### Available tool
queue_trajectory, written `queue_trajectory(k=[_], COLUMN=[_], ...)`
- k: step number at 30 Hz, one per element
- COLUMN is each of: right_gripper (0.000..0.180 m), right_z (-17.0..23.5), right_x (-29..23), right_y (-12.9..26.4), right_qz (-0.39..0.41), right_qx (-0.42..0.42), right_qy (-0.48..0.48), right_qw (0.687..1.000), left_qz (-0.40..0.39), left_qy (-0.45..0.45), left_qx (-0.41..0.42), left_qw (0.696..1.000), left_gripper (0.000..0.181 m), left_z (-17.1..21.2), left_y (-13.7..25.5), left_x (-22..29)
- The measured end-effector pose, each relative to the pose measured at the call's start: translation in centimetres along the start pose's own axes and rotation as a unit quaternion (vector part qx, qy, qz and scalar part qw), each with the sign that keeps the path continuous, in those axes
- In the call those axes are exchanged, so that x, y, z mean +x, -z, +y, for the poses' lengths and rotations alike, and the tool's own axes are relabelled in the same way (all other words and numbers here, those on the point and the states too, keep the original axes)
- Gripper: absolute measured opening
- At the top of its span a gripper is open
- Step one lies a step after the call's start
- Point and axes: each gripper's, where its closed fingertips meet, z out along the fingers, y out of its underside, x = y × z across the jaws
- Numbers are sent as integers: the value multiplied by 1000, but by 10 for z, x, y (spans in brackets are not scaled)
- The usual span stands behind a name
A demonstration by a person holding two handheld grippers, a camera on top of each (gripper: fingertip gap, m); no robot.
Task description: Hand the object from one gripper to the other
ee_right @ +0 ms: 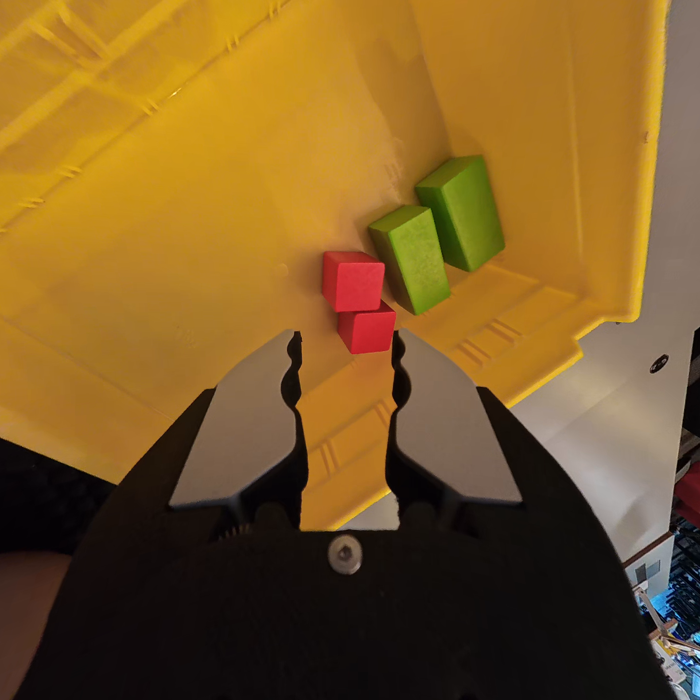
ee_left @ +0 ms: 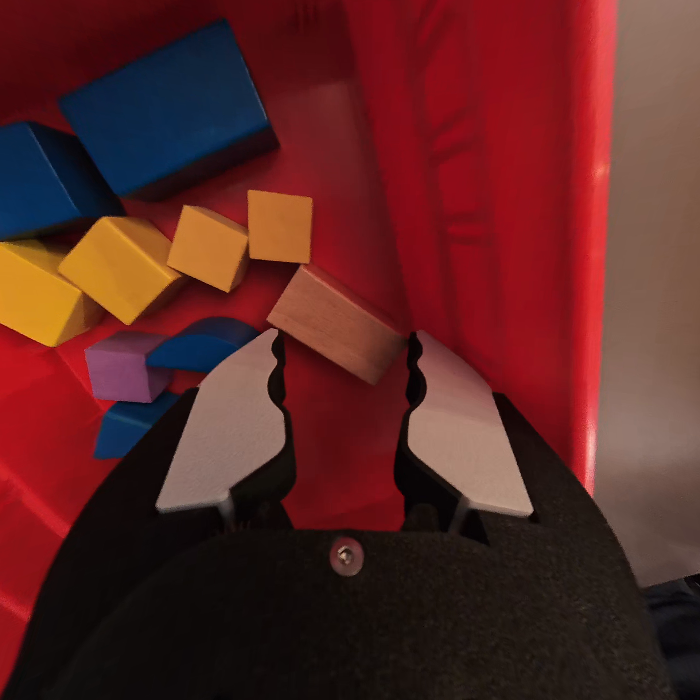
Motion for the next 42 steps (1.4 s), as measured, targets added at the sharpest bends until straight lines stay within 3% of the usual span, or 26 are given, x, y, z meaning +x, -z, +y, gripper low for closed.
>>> queue_trajectory(k=[5, 10, 13, 18, 28, 35, 39, 42], right_gripper=[47, 47, 46, 46, 45, 42, 40, 41], right_z=[1, 1, 2, 3, 4, -2, -22, -59], right_x=[-3, -4, -6, -6, -7, 0, 9, 4], right_y=[-2, -3, -4, -5, -6, 6, 31, 65], right_qz=[-3, -6, -9, -12, -15, 7, 53, 100], right_qx=[-7, -9, -12, -14, -16, 12, 76, 173], right_qy=[6, 9, 13, 15, 19, 14, 15, 58], right_qw=[1000, 1000, 1000, 1000, 1000, 1000, 996, 978], left_qz=[15, 12, 13, 17, -10, 11, 96, 167], left_qy=[14, -16, -9, -4, -40, -54, -75, -110], left_qx=[1, -89, -65, -19, -28, 30, 73, 113], left_qw=[1000, 996, 998, 1000, 999, 998, 990, 973], left_gripper=[60, 47, 41, 49, 37, 34, 34, 34], left_z=[0, 31, 23, 6, 6, 4, 10, 14], left_y=[-1, -6, -3, -1, -4, 44, 80, 110], left_x=[-1, -2, -1, -1, -10, -16, -1, 23])
